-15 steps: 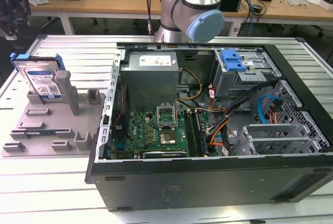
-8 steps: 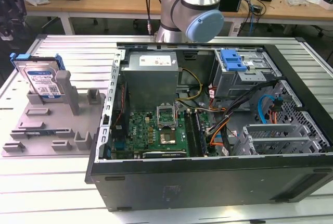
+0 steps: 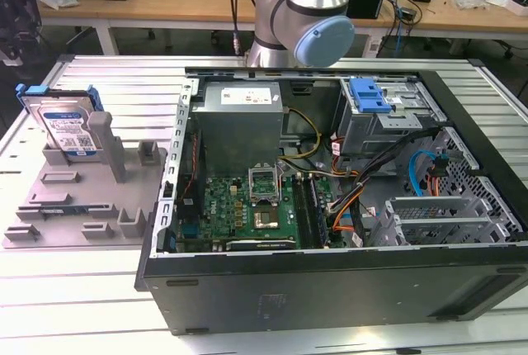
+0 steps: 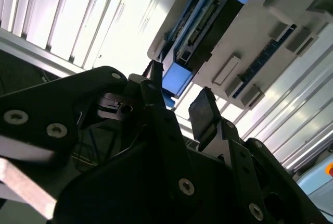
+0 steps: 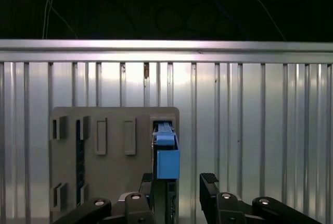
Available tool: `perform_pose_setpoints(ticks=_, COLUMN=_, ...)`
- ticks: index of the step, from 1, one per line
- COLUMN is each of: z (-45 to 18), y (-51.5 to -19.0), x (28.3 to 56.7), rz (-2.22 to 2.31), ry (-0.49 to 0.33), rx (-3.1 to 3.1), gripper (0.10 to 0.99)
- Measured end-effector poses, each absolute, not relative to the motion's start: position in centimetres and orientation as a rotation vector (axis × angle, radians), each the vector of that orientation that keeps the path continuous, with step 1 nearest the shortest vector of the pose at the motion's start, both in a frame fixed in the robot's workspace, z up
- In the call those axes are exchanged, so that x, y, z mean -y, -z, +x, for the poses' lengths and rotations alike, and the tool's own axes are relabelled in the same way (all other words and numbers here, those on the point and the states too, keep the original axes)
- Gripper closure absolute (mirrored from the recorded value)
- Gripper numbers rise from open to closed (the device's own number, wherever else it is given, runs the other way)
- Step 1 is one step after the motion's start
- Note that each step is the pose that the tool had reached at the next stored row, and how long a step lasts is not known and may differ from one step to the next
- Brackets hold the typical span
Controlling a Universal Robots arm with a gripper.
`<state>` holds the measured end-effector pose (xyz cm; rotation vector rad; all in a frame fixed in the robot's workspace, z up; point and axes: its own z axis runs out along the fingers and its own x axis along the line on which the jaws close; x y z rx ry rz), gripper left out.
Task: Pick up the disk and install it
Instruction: 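Pick up the disk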
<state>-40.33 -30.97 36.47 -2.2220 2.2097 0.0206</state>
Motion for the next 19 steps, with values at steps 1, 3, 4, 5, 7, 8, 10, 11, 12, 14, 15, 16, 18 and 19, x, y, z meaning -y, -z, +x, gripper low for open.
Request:
perform_pose_setpoints(ticks=1, z=-40.4, y=-36.4, x=31.0, rz=-2.225, ry=-0.021, rx=-2.207, gripper=0.604)
perform_pose_setpoints(ticks=3, z=-40.4, y=-36.2, x=31.0, rz=-2.231, ry=-0.021, rx=-2.201, gripper=0.604)
perform_pose_setpoints(ticks=4, z=-40.4, y=-36.2, x=31.0, rz=-2.233, ry=-0.021, rx=-2.199, gripper=0.604)
perform_pose_setpoints(ticks=5, z=-40.5, y=-36.1, x=31.0, rz=-2.235, ry=-0.021, rx=-2.196, gripper=0.604)
perform_pose_setpoints(ticks=7, z=-40.5, y=-35.9, x=31.0, rz=-2.239, ry=-0.021, rx=-2.192, gripper=0.604)
perform_pose_setpoints(ticks=8, z=-40.5, y=-35.7, x=31.0, rz=-2.241, ry=-0.021, rx=-2.191, gripper=0.604)
perform_pose_setpoints(ticks=10, z=-40.5, y=-35.6, x=31.0, rz=-2.241, ry=-0.021, rx=-2.190, gripper=0.604)
perform_pose_setpoints(ticks=11, z=-40.5, y=-35.5, x=31.0, rz=-2.241, ry=-0.021, rx=-2.190, gripper=0.604)
perform_pose_setpoints(ticks=12, z=-40.5, y=-35.5, x=31.0, rz=-2.241, ry=-0.021, rx=-2.190, gripper=0.604)
perform_pose_setpoints(ticks=14, z=-40.5, y=-35.3, x=31.0, rz=-2.242, ry=-0.021, rx=-2.190, gripper=0.604)
perform_pose_setpoints(ticks=15, z=-40.5, y=-35.2, x=31.0, rz=-2.242, ry=-0.021, rx=-2.189, gripper=0.604)
perform_pose_setpoints(ticks=16, z=-40.5, y=-35.1, x=31.1, rz=-2.242, ry=-0.021, rx=-2.189, gripper=0.604)
perform_pose_setpoints(ticks=18, z=-40.5, y=-35.0, x=31.1, rz=-2.243, ry=-0.021, rx=-2.189, gripper=0.604)
perform_pose_setpoints(ticks=19, z=-40.5, y=-34.9, x=31.2, rz=-2.243, ry=-0.021, rx=-2.189, gripper=0.604)
